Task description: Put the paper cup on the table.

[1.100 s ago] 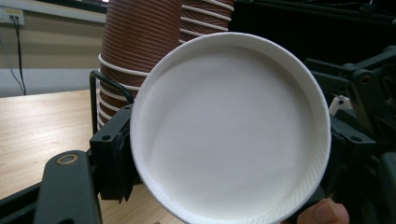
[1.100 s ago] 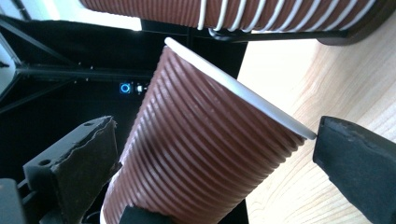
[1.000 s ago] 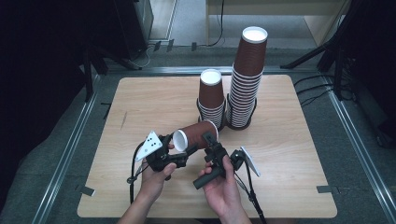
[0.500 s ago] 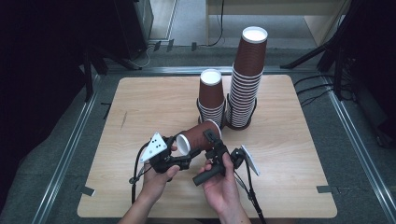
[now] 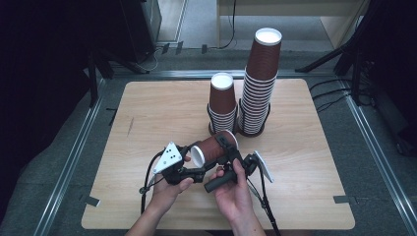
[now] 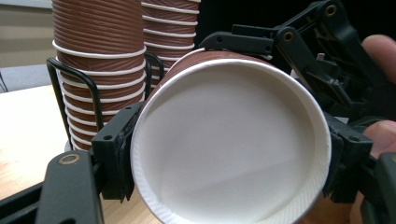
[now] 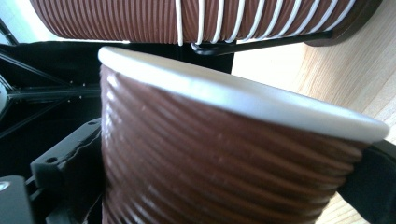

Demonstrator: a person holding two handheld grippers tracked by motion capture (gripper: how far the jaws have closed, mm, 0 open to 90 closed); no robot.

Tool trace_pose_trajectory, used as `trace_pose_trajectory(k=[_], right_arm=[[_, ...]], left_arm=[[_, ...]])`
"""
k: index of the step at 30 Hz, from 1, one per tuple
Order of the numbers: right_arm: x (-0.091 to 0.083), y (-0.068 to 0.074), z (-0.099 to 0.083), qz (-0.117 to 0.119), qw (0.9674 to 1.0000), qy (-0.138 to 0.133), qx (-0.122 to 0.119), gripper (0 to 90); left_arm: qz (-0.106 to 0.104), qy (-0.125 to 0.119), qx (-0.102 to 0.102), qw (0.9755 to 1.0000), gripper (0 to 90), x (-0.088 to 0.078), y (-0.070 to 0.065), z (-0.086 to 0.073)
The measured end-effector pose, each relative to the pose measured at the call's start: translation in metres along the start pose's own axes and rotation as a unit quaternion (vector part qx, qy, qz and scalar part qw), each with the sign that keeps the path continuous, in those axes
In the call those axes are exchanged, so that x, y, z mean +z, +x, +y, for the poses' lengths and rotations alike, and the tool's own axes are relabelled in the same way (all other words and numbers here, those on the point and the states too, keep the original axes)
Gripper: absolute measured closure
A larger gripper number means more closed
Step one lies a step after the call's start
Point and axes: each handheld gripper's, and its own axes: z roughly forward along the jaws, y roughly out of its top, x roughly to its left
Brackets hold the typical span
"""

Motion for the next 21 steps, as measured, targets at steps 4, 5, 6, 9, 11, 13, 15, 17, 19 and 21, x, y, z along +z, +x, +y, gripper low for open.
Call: trace_pose_trajectory(k=[4,5,6,9,11,13,15,17,19,21], right_arm=[[-0.001,0.000,0.000,0.010,0.9999,0.007,-0.001,6.8],[-0.002,0.000,0.000,0.010,0.9999,0.006,-0.006,7.1],[-0.002,0.001,-0.001,0.011,0.9998,0.003,-0.014,7.8],[-0.002,0.001,-0.002,0.018,0.9996,0.002,-0.021,8.3],[-0.003,0.002,-0.002,0.030,0.9993,0.003,-0.024,8.4],[-0.005,0.004,-0.002,0.040,0.9985,-0.003,-0.036,8.4],[-0.006,0.005,0.000,0.044,0.9976,-0.015,-0.051,8.4],[-0.007,0.007,0.002,0.041,0.9963,-0.029,-0.069,8.4],[-0.007,0.008,0.005,0.033,0.9946,-0.039,-0.091,8.5],[-0.009,0.009,0.011,0.025,0.9923,-0.049,-0.110,8.6]], left_arm=[[-0.006,0.002,-0.001,1.0000,21.9,-0.001,0.001,0.000],[-0.007,0.004,-0.002,1.0000,21.6,-0.001,0.001,0.000],[-0.008,0.005,-0.002,1.0000,21.1,-0.001,0.001,0.001],[-0.006,0.007,-0.004,0.9999,20.4,-0.004,0.001,0.003],[-0.005,0.013,-0.017,0.9998,11.8,-0.005,0.002,0.004],[-0.002,0.016,-0.023,0.9996,6.6,-0.005,0.003,0.005],[-0.003,0.016,-0.031,0.9994,0.1,-0.006,0.005,0.005],[-0.003,0.013,-0.035,0.9993,0.1,-0.008,0.006,0.006],[0.001,0.014,-0.038,0.9992,0.1,-0.009,0.006,0.007],[-0.001,0.014,-0.036,0.9992,0.1,-0.010,0.006,0.007]])
